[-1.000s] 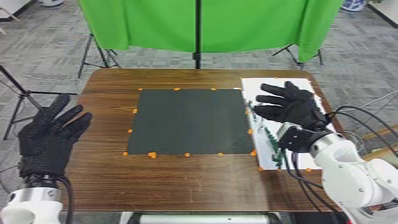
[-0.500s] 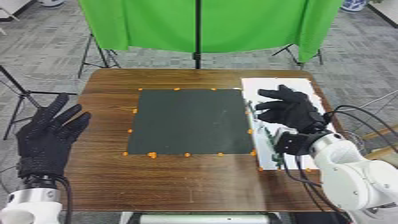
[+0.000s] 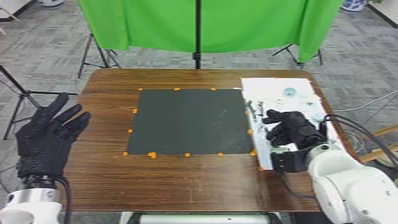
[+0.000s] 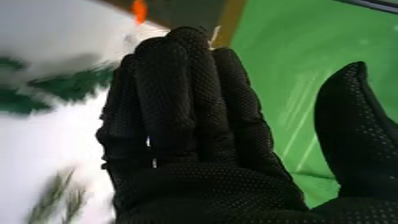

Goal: Arrange flowers

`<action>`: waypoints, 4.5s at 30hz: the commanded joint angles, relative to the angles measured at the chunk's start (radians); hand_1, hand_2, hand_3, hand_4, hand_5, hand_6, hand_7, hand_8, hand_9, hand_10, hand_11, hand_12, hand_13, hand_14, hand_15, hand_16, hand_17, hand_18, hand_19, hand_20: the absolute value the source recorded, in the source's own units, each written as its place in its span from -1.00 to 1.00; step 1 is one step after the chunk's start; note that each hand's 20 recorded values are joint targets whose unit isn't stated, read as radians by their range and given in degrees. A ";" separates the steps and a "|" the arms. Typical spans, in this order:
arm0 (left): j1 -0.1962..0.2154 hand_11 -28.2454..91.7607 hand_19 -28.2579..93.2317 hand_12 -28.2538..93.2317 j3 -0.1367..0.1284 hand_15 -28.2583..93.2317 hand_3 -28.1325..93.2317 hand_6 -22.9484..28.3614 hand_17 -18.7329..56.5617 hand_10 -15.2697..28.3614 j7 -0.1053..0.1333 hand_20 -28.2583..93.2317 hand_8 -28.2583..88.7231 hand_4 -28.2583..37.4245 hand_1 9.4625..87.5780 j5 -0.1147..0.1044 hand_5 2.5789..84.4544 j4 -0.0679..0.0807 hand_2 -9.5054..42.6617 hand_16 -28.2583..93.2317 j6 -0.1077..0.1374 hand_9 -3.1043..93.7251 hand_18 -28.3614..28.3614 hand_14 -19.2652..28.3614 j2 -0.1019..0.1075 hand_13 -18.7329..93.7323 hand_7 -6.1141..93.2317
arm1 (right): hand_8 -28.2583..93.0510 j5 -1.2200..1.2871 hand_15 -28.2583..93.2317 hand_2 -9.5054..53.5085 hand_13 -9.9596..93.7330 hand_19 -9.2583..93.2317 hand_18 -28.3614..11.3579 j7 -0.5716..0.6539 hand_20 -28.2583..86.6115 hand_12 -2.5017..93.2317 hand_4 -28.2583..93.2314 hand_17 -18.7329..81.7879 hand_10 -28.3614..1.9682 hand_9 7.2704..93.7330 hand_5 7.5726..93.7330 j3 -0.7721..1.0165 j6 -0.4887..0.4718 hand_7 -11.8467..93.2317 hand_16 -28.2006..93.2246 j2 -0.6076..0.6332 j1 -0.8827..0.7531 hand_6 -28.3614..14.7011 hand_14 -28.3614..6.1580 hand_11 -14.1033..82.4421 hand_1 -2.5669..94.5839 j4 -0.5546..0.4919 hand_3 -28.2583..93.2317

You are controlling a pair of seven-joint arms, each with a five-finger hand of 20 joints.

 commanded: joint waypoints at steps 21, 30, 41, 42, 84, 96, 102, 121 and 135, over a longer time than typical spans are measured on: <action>0.008 -0.09 0.37 -0.36 0.000 0.28 0.74 0.24 -0.73 0.59 0.013 -0.45 -0.67 -1.00 -0.73 -0.005 -0.22 0.006 -0.30 -0.69 0.005 -0.32 0.78 0.93 0.013 -0.25 -0.61 | -0.72 -0.487 0.73 -0.64 0.62 1.00 -0.74 0.411 -0.06 -0.49 -0.87 0.35 -0.41 0.49 0.29 -0.103 -0.361 -0.07 -0.24 0.023 0.080 -0.17 -0.04 0.40 -0.41 -0.055 0.59; 0.020 -0.10 0.45 -0.37 -0.024 0.28 0.73 0.24 -0.69 0.59 -0.011 -0.41 -0.67 -1.00 -0.72 0.002 -0.21 0.001 -0.29 -0.69 -0.002 -0.32 0.81 0.93 0.005 -0.25 -0.62 | -0.73 -0.485 0.74 -0.68 0.67 1.00 -0.70 0.491 0.02 -0.46 -0.86 0.43 -0.43 0.52 0.32 -0.113 -0.523 0.06 -0.22 0.005 0.094 -0.20 0.02 0.43 -0.37 -0.053 0.58; 0.021 -0.10 0.51 -0.36 -0.041 0.29 0.73 0.24 -0.67 0.59 -0.042 -0.39 -0.67 -1.00 -0.72 0.011 -0.21 -0.005 -0.29 -0.69 -0.002 -0.32 0.84 0.94 -0.006 -0.24 -0.62 | -0.73 -0.559 0.74 -0.70 0.65 1.00 -0.73 0.546 0.04 -0.45 -0.86 0.41 -0.46 0.51 0.32 -0.212 -0.558 0.06 -0.20 0.014 0.131 -0.22 -0.05 0.43 -0.34 -0.020 0.58; 0.020 -0.10 0.51 -0.36 -0.041 0.30 0.73 0.24 -0.67 0.59 -0.043 -0.39 -0.67 -1.00 -0.72 0.010 -0.21 -0.005 -0.29 -0.69 -0.002 -0.32 0.84 0.94 -0.007 -0.24 -0.62 | -0.73 -0.563 0.74 -0.71 0.65 1.00 -0.74 0.549 0.04 -0.45 -0.86 0.41 -0.46 0.51 0.31 -0.225 -0.556 0.06 -0.20 0.016 0.138 -0.22 -0.05 0.43 -0.34 -0.013 0.58; 0.009 -0.10 0.49 -0.36 -0.037 0.30 0.73 0.24 -0.68 0.59 -0.065 -0.40 -0.67 -1.00 -0.73 0.015 -0.21 -0.004 -0.29 -0.70 -0.006 -0.32 0.83 0.94 -0.015 -0.24 -0.62 | -0.76 -0.786 0.74 -0.78 0.63 1.00 -0.72 0.613 -0.01 -0.47 -0.87 0.39 -0.40 0.48 0.27 -0.638 -0.604 0.14 -0.21 -0.003 0.366 -0.17 -0.01 0.44 -0.24 0.172 0.62; 0.013 -0.10 0.49 -0.36 -0.042 0.30 0.73 0.24 -0.68 0.60 -0.065 -0.40 -0.67 -1.00 -0.72 0.015 -0.21 -0.006 -0.29 -0.70 -0.005 -0.32 0.83 0.94 -0.016 -0.24 -0.62 | -0.32 -0.822 0.71 -0.86 0.68 1.00 -0.55 0.573 0.01 -0.42 -0.98 0.44 -0.12 0.62 0.40 -0.657 -0.549 0.09 -0.20 0.017 0.337 0.02 0.15 0.30 0.15 0.188 0.63; 0.009 -0.10 0.49 -0.36 -0.038 0.30 0.73 0.24 -0.68 0.60 -0.066 -0.40 -0.67 -1.00 -0.72 0.014 -0.21 -0.004 -0.29 -0.70 -0.006 -0.32 0.83 0.94 -0.014 -0.24 -0.62 | -0.30 -0.857 0.70 -0.82 0.71 1.00 -0.49 0.565 0.03 -0.39 -1.00 0.46 -0.05 0.67 0.46 -0.670 -0.499 0.06 -0.20 0.026 0.348 0.04 0.21 0.27 0.19 0.189 0.64; 0.027 -0.09 0.49 -0.36 -0.048 0.30 0.73 0.24 -0.68 0.59 -0.042 -0.40 -0.67 -1.00 -0.72 0.009 -0.21 -0.011 -0.29 -0.70 0.000 -0.32 0.83 0.95 -0.010 -0.24 -0.62 | -0.25 -0.955 0.71 -0.87 0.79 1.00 -0.49 0.587 0.16 -0.42 -0.97 0.54 0.01 0.77 0.56 -0.609 -0.374 0.02 -0.18 0.070 0.357 0.06 0.25 0.31 0.16 0.107 0.71; 0.028 -0.09 0.49 -0.36 -0.062 0.30 0.73 0.24 -0.68 0.59 -0.021 -0.40 -0.67 -1.00 -0.72 0.011 -0.21 -0.023 -0.29 -0.70 -0.002 -0.32 0.83 0.94 0.007 -0.24 -0.62 | -0.22 -1.008 0.70 -0.91 0.82 1.00 -0.50 0.584 0.20 -0.42 -0.93 0.56 0.00 0.81 0.61 -0.618 -0.322 -0.03 -0.17 0.095 0.436 0.05 0.27 0.30 0.16 0.033 0.72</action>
